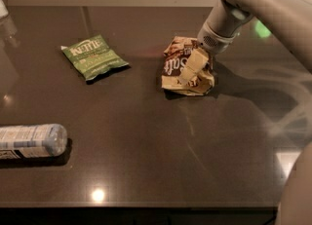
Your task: Pick brown chip bag
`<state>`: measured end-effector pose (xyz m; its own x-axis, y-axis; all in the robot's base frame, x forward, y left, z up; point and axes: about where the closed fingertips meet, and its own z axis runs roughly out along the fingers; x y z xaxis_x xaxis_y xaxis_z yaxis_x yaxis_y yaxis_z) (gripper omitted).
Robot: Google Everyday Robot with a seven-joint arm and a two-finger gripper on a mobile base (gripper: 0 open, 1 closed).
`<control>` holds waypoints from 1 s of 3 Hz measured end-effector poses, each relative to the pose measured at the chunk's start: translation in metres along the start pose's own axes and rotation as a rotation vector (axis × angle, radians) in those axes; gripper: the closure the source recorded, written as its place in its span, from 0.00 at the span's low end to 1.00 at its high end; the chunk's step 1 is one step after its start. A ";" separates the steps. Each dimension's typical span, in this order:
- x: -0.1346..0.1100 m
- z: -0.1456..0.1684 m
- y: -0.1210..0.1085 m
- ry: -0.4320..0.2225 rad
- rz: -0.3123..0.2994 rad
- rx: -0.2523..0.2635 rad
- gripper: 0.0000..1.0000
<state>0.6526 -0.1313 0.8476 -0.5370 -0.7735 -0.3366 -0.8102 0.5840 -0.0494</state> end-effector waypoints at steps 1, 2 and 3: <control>0.000 0.008 0.000 0.007 0.009 -0.017 0.00; -0.003 0.002 0.003 -0.005 0.009 -0.033 0.19; -0.004 -0.010 0.007 -0.021 0.004 -0.041 0.42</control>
Offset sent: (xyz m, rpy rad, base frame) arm -0.0051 0.0049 0.0117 0.0470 0.0257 0.0060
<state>0.6472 -0.1264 0.8582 -0.5358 -0.7656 -0.3560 -0.8172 0.5763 -0.0093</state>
